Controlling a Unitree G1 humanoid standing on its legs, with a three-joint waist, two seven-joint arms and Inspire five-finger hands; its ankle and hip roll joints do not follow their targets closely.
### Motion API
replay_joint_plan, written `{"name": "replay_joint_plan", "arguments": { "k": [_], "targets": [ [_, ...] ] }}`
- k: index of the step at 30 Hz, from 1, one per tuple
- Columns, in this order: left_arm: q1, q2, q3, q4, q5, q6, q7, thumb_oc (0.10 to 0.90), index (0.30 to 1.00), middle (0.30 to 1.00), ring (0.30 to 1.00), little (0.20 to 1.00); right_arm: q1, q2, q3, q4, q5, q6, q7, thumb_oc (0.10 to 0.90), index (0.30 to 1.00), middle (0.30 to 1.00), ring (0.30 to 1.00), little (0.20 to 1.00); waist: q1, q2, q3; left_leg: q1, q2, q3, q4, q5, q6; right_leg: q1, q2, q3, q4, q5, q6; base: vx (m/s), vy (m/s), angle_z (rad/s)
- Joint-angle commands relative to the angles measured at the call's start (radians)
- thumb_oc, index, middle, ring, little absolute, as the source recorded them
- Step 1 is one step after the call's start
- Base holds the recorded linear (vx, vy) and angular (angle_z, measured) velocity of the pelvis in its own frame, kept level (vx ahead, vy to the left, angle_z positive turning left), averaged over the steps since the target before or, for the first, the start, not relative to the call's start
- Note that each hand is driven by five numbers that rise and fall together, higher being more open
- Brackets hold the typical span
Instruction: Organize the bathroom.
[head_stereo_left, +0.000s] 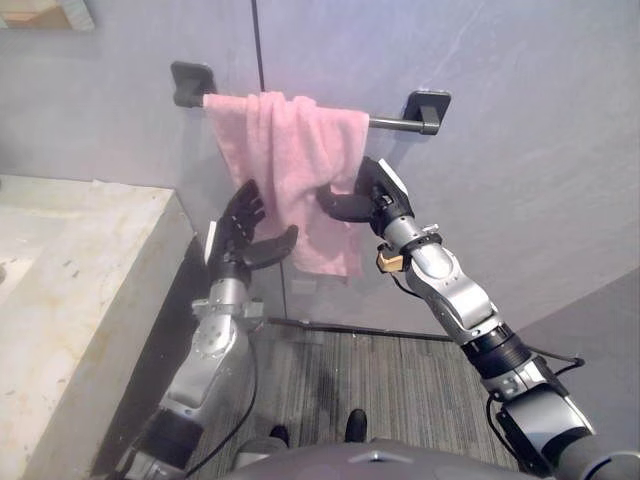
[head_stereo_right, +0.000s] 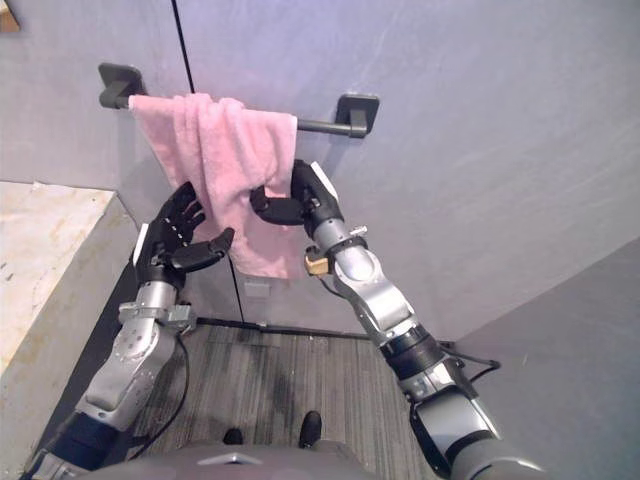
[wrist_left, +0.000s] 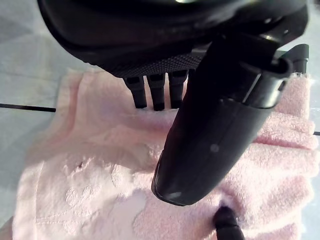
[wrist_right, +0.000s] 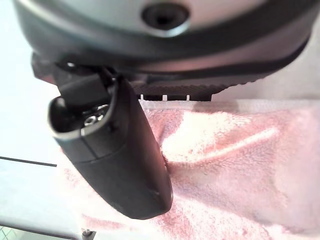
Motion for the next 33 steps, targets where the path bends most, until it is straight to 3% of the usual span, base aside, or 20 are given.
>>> {"name": "replay_joint_plan", "arguments": {
  "k": [1,6,9,12,25,33],
  "targets": [
    [-0.134,0.005,0.058,-0.054,0.065,-0.137,0.06,0.8,0.9,0.9,0.9,0.9,-0.037,0.006,-0.05,-0.056,-0.03,-0.107,-0.009,0.4,0.3,0.3,0.3,0.3,0.007,0.004,-0.047,-0.015,-0.055,0.027,-0.002,-0.022,0.047,0.091,0.007,-0.02,-0.006,-0.081,0.036,0.0,0.0,0.0],
    [-0.127,-0.003,0.076,-0.078,0.063,-0.195,0.074,0.8,0.9,0.9,0.9,0.9,-0.029,0.005,-0.057,-0.06,-0.035,-0.103,-0.006,0.4,0.3,0.3,0.3,0.3,0.011,0.002,-0.046,-0.015,-0.055,0.023,-0.002,-0.022,0.047,0.093,0.007,-0.022,-0.006,-0.082,0.035,0.0,0.0,0.0],
    [-0.106,-0.012,0.096,-0.118,0.114,-0.281,0.129,0.8,0.9,0.9,0.9,0.9,-0.012,0.006,-0.063,-0.07,-0.045,-0.099,-0.006,0.4,0.3,0.3,0.3,0.3,0.016,-0.002,-0.045,-0.018,-0.057,0.018,-0.002,-0.022,0.046,0.093,0.007,-0.023,-0.006,-0.083,0.034,0.0,-0.006,0.02],
    [-0.104,-0.008,0.105,-0.136,0.161,-0.305,0.167,0.8,0.9,0.9,0.9,0.9,-0.003,0.004,-0.061,-0.068,-0.048,-0.102,-0.009,0.4,0.3,0.3,0.3,0.3,0.018,-0.006,-0.043,-0.017,-0.057,0.017,-0.002,-0.022,0.046,0.094,0.006,-0.024,-0.006,-0.082,0.034,0.0,0.0,0.0],
    [-0.179,0.014,0.099,-0.08,0.114,-0.227,0.089,0.8,0.9,0.9,0.9,0.9,-0.009,0.0,-0.048,-0.043,-0.024,-0.117,0.008,0.4,0.3,0.3,0.3,0.3,-0.002,0.003,-0.048,-0.008,-0.06,0.025,-0.002,-0.023,0.049,0.097,0.006,-0.017,-0.006,-0.081,0.038,0.01,0.009,0.0],
    [-0.228,0.023,0.148,-0.015,0.186,-0.211,0.139,0.8,0.9,0.9,0.9,0.9,0.011,0.007,-0.039,-0.046,-0.025,-0.124,0.046,0.4,0.3,0.3,0.3,0.3,-0.022,0.012,-0.061,-0.001,-0.06,0.035,-0.002,-0.025,0.049,0.097,0.005,-0.006,-0.006,-0.084,0.04,0.03,0.027,-0.02]
  ]
}}
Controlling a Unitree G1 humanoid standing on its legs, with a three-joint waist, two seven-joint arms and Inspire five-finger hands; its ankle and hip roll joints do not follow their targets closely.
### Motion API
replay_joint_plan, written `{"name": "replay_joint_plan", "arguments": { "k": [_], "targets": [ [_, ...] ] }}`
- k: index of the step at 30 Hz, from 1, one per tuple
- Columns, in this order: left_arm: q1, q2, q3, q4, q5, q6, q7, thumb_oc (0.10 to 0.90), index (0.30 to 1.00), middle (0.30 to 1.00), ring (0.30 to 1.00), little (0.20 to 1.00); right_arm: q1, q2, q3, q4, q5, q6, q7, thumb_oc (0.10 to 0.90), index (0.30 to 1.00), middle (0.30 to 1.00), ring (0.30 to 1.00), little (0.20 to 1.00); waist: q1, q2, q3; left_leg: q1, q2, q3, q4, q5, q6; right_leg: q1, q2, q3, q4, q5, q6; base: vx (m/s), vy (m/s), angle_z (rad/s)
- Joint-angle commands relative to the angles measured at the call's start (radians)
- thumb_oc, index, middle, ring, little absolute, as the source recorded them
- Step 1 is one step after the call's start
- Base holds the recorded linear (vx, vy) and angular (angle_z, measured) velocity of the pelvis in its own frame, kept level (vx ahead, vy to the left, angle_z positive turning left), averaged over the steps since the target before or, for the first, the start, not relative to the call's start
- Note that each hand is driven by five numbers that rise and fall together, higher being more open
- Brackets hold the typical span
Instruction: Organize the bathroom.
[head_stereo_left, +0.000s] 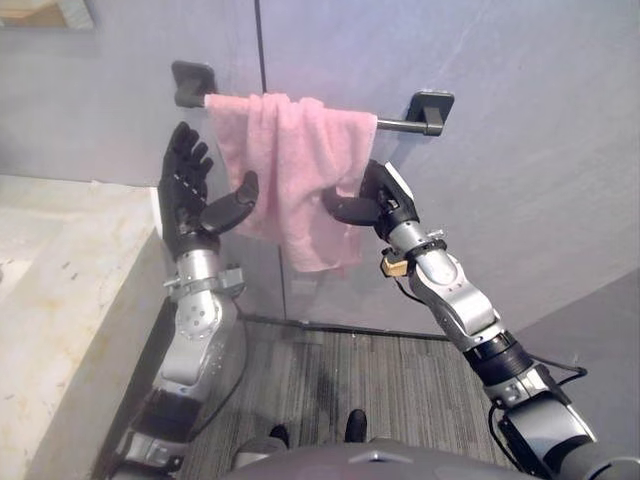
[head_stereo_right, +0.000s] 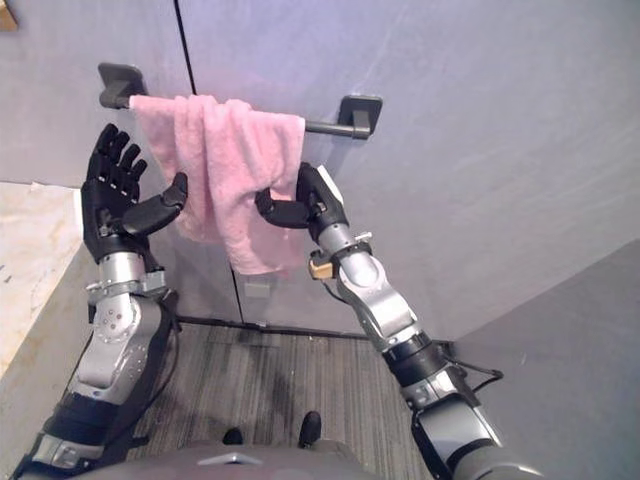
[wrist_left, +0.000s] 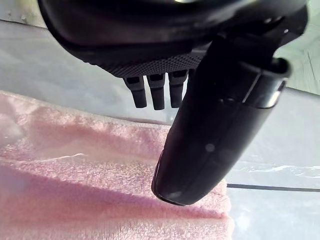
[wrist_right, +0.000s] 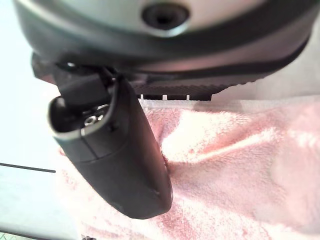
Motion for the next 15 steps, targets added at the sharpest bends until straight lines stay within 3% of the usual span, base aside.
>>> {"name": "replay_joint_plan", "arguments": {
  "k": [1,7,9,10,11,13,15],
  "targets": [
    [-0.149,0.048,0.03,0.035,0.1,-0.055,0.005,0.8,0.9,0.9,0.9,0.9,-0.02,0.007,-0.023,-0.046,-0.022,-0.084,0.03,0.4,0.3,0.3,0.3,0.3,-0.015,0.017,-0.07,-0.012,-0.053,0.035,-0.003,-0.021,0.042,0.087,0.007,-0.008,-0.006,-0.084,0.038,0.03,0.025,-0.05],
    [-0.185,0.059,0.04,0.088,0.099,-0.029,0.0,0.8,0.9,0.9,0.9,0.9,-0.025,0.011,-0.017,-0.038,-0.021,-0.088,0.042,0.4,0.3,0.3,0.3,0.3,-0.023,0.021,-0.076,-0.01,-0.053,0.041,-0.003,-0.02,0.042,0.087,0.006,-0.003,-0.006,-0.084,0.04,0.02,0.019,-0.04],
    [-0.184,0.062,0.047,0.092,0.095,-0.02,-0.008,0.67,0.705,0.705,0.705,0.705,-0.021,0.012,-0.018,-0.04,-0.023,-0.087,0.042,0.4,0.3,0.3,0.3,0.3,-0.024,0.022,-0.076,-0.008,-0.055,0.039,-0.003,-0.02,0.042,0.088,0.006,-0.001,-0.006,-0.084,0.04,0.02,0.016,-0.04],
    [-0.183,0.062,0.048,0.092,0.096,-0.019,-0.009,0.67,0.705,0.705,0.705,0.705,-0.019,0.012,-0.018,-0.039,-0.024,-0.089,0.042,0.4,0.3,0.3,0.3,0.3,-0.025,0.023,-0.076,-0.008,-0.055,0.039,-0.003,-0.02,0.042,0.088,0.006,-0.001,-0.006,-0.084,0.04,0.0,0.0,0.0],
    [-0.181,0.061,0.052,0.093,0.1,-0.008,-0.019,0.558,0.538,0.538,0.538,0.538,-0.015,0.015,-0.02,-0.037,-0.026,-0.094,0.042,0.4,0.3,0.3,0.3,0.3,-0.026,0.023,-0.077,-0.007,-0.055,0.04,-0.003,-0.021,0.043,0.088,0.006,0.0,-0.006,-0.084,0.04,0.0,0.0,0.0],
    [-0.176,0.062,0.054,0.091,0.11,-0.005,-0.028,0.4,0.3,0.3,0.3,0.3,-0.008,0.015,-0.027,-0.043,-0.026,-0.094,0.038,0.4,0.3,0.3,0.3,0.3,-0.027,0.024,-0.078,-0.007,-0.055,0.04,-0.003,-0.021,0.043,0.088,0.007,0.002,-0.006,-0.085,0.039,0.0,0.0,0.0],
    [-0.173,0.066,0.056,0.094,0.101,-0.001,-0.044,0.4,0.3,0.3,0.3,0.3,0.0,0.016,-0.032,-0.043,-0.026,-0.101,0.037,0.4,0.3,0.3,0.3,0.3,-0.028,0.026,-0.077,-0.007,-0.055,0.04,-0.003,-0.02,0.043,0.089,0.007,0.003,-0.006,-0.084,0.039,0.0,0.0,0.0]
  ]
}}
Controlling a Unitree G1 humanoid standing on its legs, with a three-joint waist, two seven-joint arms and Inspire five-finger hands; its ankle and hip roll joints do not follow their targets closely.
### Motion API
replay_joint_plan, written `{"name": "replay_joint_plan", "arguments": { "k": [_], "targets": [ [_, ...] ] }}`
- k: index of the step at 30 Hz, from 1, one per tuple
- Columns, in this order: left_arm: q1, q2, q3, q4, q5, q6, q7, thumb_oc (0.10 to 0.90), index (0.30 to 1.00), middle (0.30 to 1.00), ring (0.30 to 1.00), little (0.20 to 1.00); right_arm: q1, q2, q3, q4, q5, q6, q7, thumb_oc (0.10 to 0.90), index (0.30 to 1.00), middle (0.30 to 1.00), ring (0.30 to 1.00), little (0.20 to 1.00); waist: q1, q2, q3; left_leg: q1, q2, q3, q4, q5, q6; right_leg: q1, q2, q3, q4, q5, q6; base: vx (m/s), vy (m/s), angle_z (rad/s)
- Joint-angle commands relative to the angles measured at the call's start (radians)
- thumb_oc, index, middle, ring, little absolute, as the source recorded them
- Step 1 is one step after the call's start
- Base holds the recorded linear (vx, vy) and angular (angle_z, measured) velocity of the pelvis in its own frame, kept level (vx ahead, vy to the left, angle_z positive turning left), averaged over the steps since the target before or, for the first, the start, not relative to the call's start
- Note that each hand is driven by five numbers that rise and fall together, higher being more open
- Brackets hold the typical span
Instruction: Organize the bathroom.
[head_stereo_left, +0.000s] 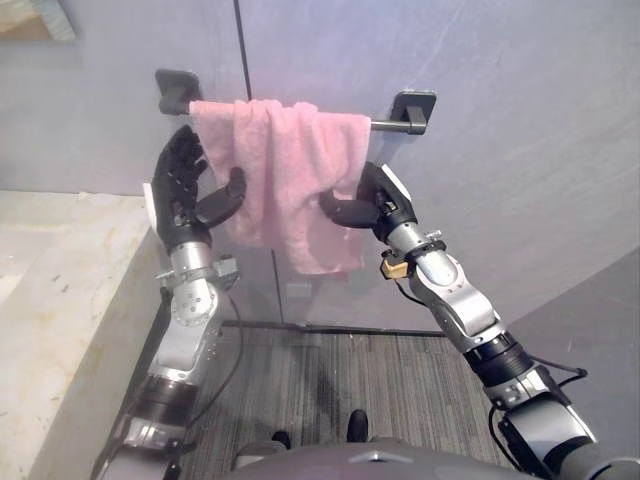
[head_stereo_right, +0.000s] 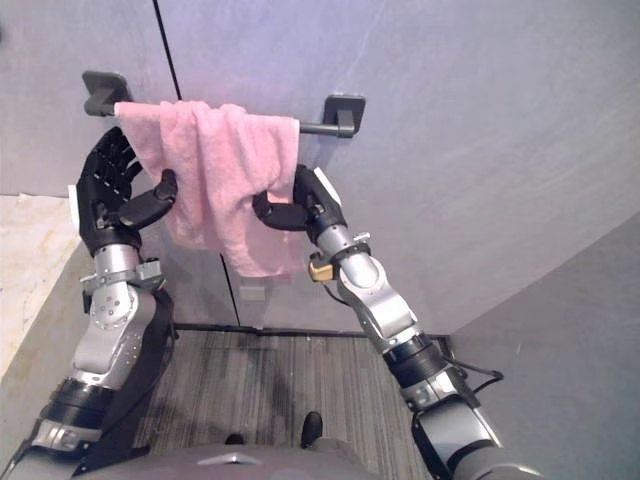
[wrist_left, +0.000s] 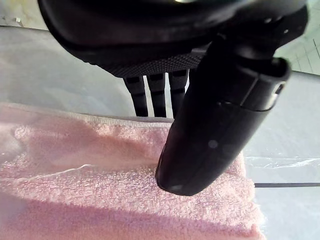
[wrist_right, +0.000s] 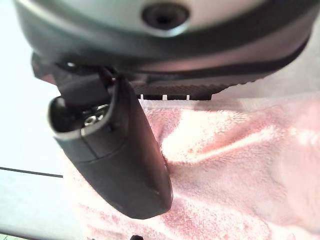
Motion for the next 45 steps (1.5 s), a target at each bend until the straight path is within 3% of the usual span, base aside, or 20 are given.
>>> {"name": "replay_joint_plan", "arguments": {
  "k": [1,6,12,21,26,27,30,32,34,42,44,45],
  "targets": [
    [-0.116,0.05,0.024,0.02,0.1,-0.058,-0.041,0.4,0.3,0.3,0.3,0.3,-0.004,0.016,-0.033,-0.04,-0.028,-0.102,0.009,0.4,0.3,0.3,0.3,0.3,-0.008,0.017,-0.076,-0.019,-0.053,0.026,-0.003,-0.018,0.042,0.083,0.006,-0.019,-0.006,-0.085,0.036,0.0,0.0,0.0],
    [-0.125,0.064,0.029,0.043,0.084,-0.047,-0.05,0.4,0.3,0.3,0.3,0.3,0.002,0.016,-0.042,-0.035,-0.023,-0.109,-0.004,0.4,0.3,0.3,0.3,0.3,-0.012,0.02,-0.079,-0.017,-0.055,0.028,-0.003,-0.018,0.042,0.083,0.005,-0.016,-0.006,-0.084,0.039,0.0,0.0,0.0],
    [-0.122,0.06,0.048,0.063,0.08,-0.083,0.002,0.4,0.3,0.3,0.3,0.3,0.022,0.024,-0.05,-0.029,-0.028,-0.133,-0.034,0.4,0.3,0.3,0.3,0.3,-0.016,0.022,-0.081,-0.016,-0.054,0.033,-0.003,-0.017,0.042,0.082,0.004,-0.015,-0.006,-0.083,0.039,0.0,0.0,0.0],
    [-0.047,-0.044,0.07,0.027,0.093,-0.173,0.187,0.414,0.321,0.321,0.321,0.321,0.116,0.123,-0.091,-0.029,-0.008,-0.239,-0.26,0.4,0.3,0.3,0.3,0.3,-0.018,0.025,-0.073,-0.013,-0.055,0.035,-0.003,-0.02,0.049,0.085,0.001,-0.01,-0.006,-0.082,0.036,0.0,0.001,0.0],
    [-0.036,-0.068,0.051,0.015,0.094,-0.183,0.263,0.413,0.319,0.319,0.319,0.319,0.139,0.152,-0.082,-0.023,0.005,-0.277,-0.343,0.4,0.3,0.3,0.3,0.3,-0.018,0.024,-0.068,-0.01,-0.057,0.036,-0.003,-0.022,0.052,0.087,-0.001,-0.012,-0.006,-0.081,0.035,0.0,0.006,-0.04],
    [-0.036,-0.074,0.042,0.023,0.102,-0.216,0.32,0.424,0.335,0.335,0.335,0.335,0.141,0.163,-0.082,-0.017,0.017,-0.292,-0.381,0.4,0.3,0.3,0.3,0.3,-0.019,0.024,-0.067,-0.009,-0.058,0.036,-0.003,-0.023,0.052,0.088,-0.002,-0.013,-0.006,-0.08,0.036,0.01,0.008,-0.03],
    [-0.036,-0.08,0.041,0.019,0.134,-0.225,0.365,0.438,0.356,0.356,0.356,0.356,0.137,0.17,-0.084,-0.014,0.018,-0.291,-0.406,0.4,0.3,0.3,0.3,0.3,-0.019,0.023,-0.066,-0.008,-0.059,0.035,-0.003,-0.023,0.053,0.089,-0.002,-0.014,-0.006,-0.079,0.035,0.0,0.0,0.0],
    [-0.039,-0.084,0.037,0.01,0.153,-0.222,0.411,0.496,0.444,0.444,0.444,0.444,0.139,0.177,-0.08,-0.013,0.019,-0.302,-0.44,0.4,0.3,0.3,0.3,0.3,-0.018,0.023,-0.065,-0.008,-0.06,0.036,-0.003,-0.023,0.053,0.088,-0.003,-0.015,-0.006,-0.079,0.034,0.0,0.0,0.0],
    [-0.033,-0.088,0.04,0.005,0.161,-0.224,0.451,0.485,0.427,0.427,0.427,0.427,0.148,0.183,-0.084,-0.014,0.014,-0.31,-0.458,0.4,0.3,0.3,0.3,0.3,-0.018,0.021,-0.066,-0.008,-0.061,0.036,-0.003,-0.024,0.054,0.088,-0.004,-0.016,-0.006,-0.079,0.035,0.0,0.0,0.0],
    [-0.013,-0.09,0.043,0.007,0.159,-0.214,0.469,0.466,0.399,0.399,0.399,0.399,0.157,0.175,-0.086,-0.021,0.012,-0.31,-0.461,0.4,0.3,0.3,0.3,0.3,-0.016,0.018,-0.068,-0.008,-0.061,0.038,-0.003,-0.024,0.055,0.086,-0.004,-0.017,-0.006,-0.078,0.035,0.0,0.0,0.0],
    [-0.008,-0.09,0.044,0.011,0.147,-0.208,0.456,0.485,0.427,0.427,0.427,0.427,0.158,0.174,-0.085,-0.021,0.007,-0.311,-0.457,0.4,0.3,0.3,0.3,0.3,-0.015,0.017,-0.068,-0.008,-0.061,0.038,-0.003,-0.024,0.055,0.085,-0.004,-0.016,-0.006,-0.077,0.035,0.0,0.0,0.0],
    [-0.007,-0.089,0.043,0.014,0.137,-0.195,0.44,0.516,0.474,0.474,0.474,0.474,0.158,0.17,-0.084,-0.023,0.008,-0.31,-0.455,0.4,0.3,0.3,0.3,0.3,-0.015,0.016,-0.068,-0.008,-0.061,0.038,-0.003,-0.024,0.055,0.085,-0.003,-0.016,-0.006,-0.078,0.035,0.0,0.0,0.0]
  ]
}}
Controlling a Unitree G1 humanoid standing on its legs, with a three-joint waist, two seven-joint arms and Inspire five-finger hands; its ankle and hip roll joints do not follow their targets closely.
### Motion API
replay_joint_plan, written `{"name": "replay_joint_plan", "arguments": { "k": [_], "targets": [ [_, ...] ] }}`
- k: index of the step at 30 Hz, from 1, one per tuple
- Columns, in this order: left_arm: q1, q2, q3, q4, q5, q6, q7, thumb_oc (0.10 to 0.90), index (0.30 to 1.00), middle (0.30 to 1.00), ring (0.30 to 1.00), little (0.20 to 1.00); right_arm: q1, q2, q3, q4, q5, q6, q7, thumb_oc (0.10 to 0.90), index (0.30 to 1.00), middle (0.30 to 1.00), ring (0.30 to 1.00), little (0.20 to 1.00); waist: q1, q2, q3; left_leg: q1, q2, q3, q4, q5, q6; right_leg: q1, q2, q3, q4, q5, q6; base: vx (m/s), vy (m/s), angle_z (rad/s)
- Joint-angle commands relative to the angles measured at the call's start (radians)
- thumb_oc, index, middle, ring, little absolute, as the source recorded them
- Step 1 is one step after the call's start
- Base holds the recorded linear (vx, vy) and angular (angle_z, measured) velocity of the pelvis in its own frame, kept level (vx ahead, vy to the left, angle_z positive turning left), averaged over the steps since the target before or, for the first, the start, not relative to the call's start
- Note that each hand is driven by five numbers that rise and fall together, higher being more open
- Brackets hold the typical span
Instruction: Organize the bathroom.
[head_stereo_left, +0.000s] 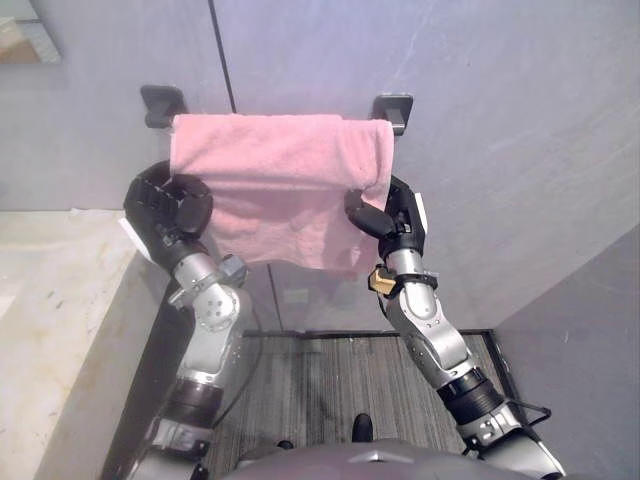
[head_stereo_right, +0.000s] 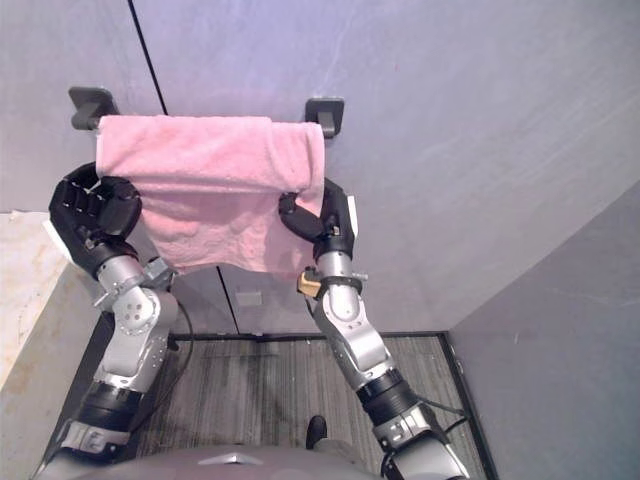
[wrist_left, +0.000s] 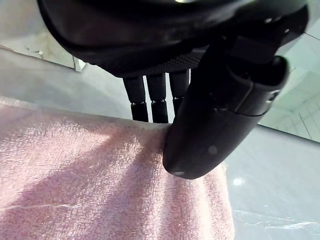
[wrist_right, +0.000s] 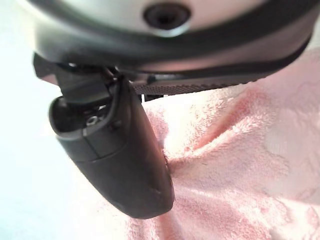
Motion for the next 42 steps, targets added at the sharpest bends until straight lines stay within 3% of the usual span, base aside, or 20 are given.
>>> {"name": "replay_joint_plan", "arguments": {
  "k": [1,2,3,4,5,6,7,8,18,24,27,33,34,36,42],
  "targets": [
    [-0.008,0.056,0.06,-0.008,0.056,-0.089,0.038,0.529,0.493,0.493,0.493,0.493,-0.008,-0.017,-0.09,-0.027,0.004,-0.134,-0.045,0.4,0.3,0.3,0.3,0.3,0.01,-0.007,-0.054,-0.022,-0.06,0.019,-0.002,-0.02,0.051,0.078,-0.003,-0.023,-0.006,-0.078,0.033,0.0,0.0,0.0],
    [-0.006,0.057,0.054,0.001,0.049,-0.076,0.021,0.59,0.585,0.585,0.585,0.585,-0.007,-0.017,-0.09,-0.028,0.001,-0.132,-0.042,0.4,0.3,0.3,0.3,0.3,0.01,-0.006,-0.054,-0.022,-0.061,0.019,-0.002,-0.02,0.052,0.078,-0.002,-0.023,-0.006,-0.078,0.033,0.0,0.0,0.0],
    [-0.006,0.057,0.053,0.003,0.046,-0.074,0.017,0.623,0.634,0.634,0.634,0.634,-0.007,-0.018,-0.091,-0.028,0.0,-0.132,-0.042,0.4,0.3,0.3,0.3,0.3,0.01,-0.006,-0.054,-0.022,-0.061,0.019,-0.002,-0.02,0.052,0.079,-0.002,-0.023,-0.006,-0.078,0.032,0.0,0.0,0.0],
    [-0.004,0.057,0.045,0.019,0.014,-0.065,-0.025,0.8,0.9,0.9,0.9,0.9,-0.006,-0.02,-0.089,-0.024,0.0,-0.129,-0.033,0.4,0.3,0.3,0.3,0.3,0.009,-0.006,-0.054,-0.023,-0.061,0.019,-0.002,-0.019,0.052,0.078,-0.002,-0.022,-0.006,-0.078,0.033,0.0,0.0,0.0],
    [-0.003,0.056,0.038,0.03,-0.008,-0.05,-0.057,0.8,0.9,0.9,0.9,0.9,-0.005,-0.021,-0.088,-0.022,0.001,-0.12,-0.022,0.568,0.552,0.552,0.552,0.552,0.008,-0.005,-0.054,-0.022,-0.061,0.02,-0.002,-0.019,0.052,0.078,-0.001,-0.022,-0.006,-0.077,0.033,0.0,0.0,0.0],
    [-0.002,0.056,0.036,0.034,-0.017,-0.043,-0.075,0.8,0.9,0.9,0.9,0.9,-0.004,-0.022,-0.088,-0.021,0.011,-0.112,-0.014,0.648,0.672,0.672,0.672,0.672,0.008,-0.005,-0.054,-0.022,-0.061,0.02,-0.002,-0.019,0.052,0.078,-0.001,-0.022,-0.006,-0.077,0.033,0.0,0.0,0.0],
    [-0.002,0.057,0.028,0.043,-0.067,-0.023,-0.131,0.8,0.9,0.9,0.9,0.9,-0.003,-0.027,-0.087,-0.016,0.038,-0.1,0.011,0.8,0.9,0.9,0.9,0.9,0.007,-0.004,-0.054,-0.022,-0.061,0.021,-0.002,-0.018,0.052,0.078,-0.001,-0.021,-0.006,-0.077,0.033,0.0,0.0,0.0],
    [0.007,0.057,0.018,0.058,-0.092,0.022,-0.174,0.8,0.9,0.9,0.9,0.9,0.002,-0.033,-0.09,-0.013,0.01,-0.097,0.026,0.8,0.9,0.9,0.9,0.9,0.005,-0.003,-0.053,-0.023,-0.06,0.023,-0.002,-0.017,0.052,0.077,0.0,-0.02,-0.006,-0.077,0.033,0.0,0.0,0.0],
    [0.099,0.064,-0.002,0.168,-0.207,0.196,-0.413,0.8,0.9,0.9,0.9,0.9,0.104,-0.072,-0.124,0.036,-0.06,-0.085,0.045,0.8,0.9,0.9,0.9,0.9,-0.006,0.009,-0.045,-0.027,-0.059,0.03,-0.002,-0.014,0.054,0.068,0.005,-0.007,-0.006,-0.068,0.038,-0.01,-0.006,-0.03],
    [0.159,0.07,0.018,0.216,-0.211,0.232,-0.474,0.8,0.9,0.9,0.9,0.9,0.174,-0.069,-0.146,0.11,-0.088,-0.078,0.076,0.8,0.9,0.9,0.9,0.9,-0.015,0.018,-0.04,-0.028,-0.057,0.038,-0.002,-0.011,0.054,0.066,0.007,-0.004,-0.006,-0.065,0.04,-0.03,-0.004,-0.04],
    [0.194,0.065,0.032,0.34,-0.201,0.283,-0.485,0.8,0.9,0.9,0.9,0.9,0.208,-0.067,-0.16,0.239,-0.097,-0.049,0.068,0.8,0.9,0.9,0.9,0.9,-0.018,0.021,-0.034,-0.031,-0.057,0.043,-0.002,-0.01,0.05,0.062,0.007,-0.007,-0.006,-0.063,0.044,-0.06,-0.002,-0.01],
    [0.219,0.044,0.047,0.626,-0.212,0.29,-0.544,0.8,0.9,0.9,0.9,0.9,0.235,-0.089,-0.165,0.495,-0.119,0.025,0.058,0.8,0.9,0.9,0.9,0.9,-0.025,0.025,-0.029,-0.033,-0.06,0.047,-0.002,-0.012,0.049,0.062,0.006,-0.009,-0.006,-0.061,0.048,-0.05,-0.001,-0.02],
    [0.214,0.046,0.054,0.679,-0.263,0.333,-0.577,0.8,0.9,0.9,0.9,0.9,0.232,-0.1,-0.166,0.544,-0.167,0.062,0.079,0.8,0.9,0.9,0.9,0.9,-0.027,0.026,-0.028,-0.033,-0.061,0.048,-0.002,-0.012,0.05,0.061,0.006,-0.007,-0.006,-0.06,0.049,-0.05,0.002,-0.01],
    [0.184,0.03,0.071,0.873,-0.238,0.334,-0.636,0.8,0.9,0.9,0.9,0.9,0.216,-0.113,-0.153,0.691,-0.163,0.05,0.098,0.8,0.9,0.9,0.9,0.9,-0.03,0.028,-0.031,-0.036,-0.063,0.048,-0.002,-0.013,0.051,0.058,0.006,-0.005,-0.006,-0.061,0.05,-0.05,0.0,0.0],
    [0.159,0.013,0.112,1.14,-0.32,0.381,-0.772,0.8,0.9,0.9,0.9,0.9,0.2,-0.109,-0.153,0.895,-0.244,0.078,0.134,0.8,0.9,0.9,0.9,0.9,-0.042,0.024,-0.038,-0.038,-0.068,0.042,-0.002,-0.015,0.055,0.06,0.007,0.012,-0.006,-0.057,0.054,-0.01,-0.003,-0.01]
  ]
}}
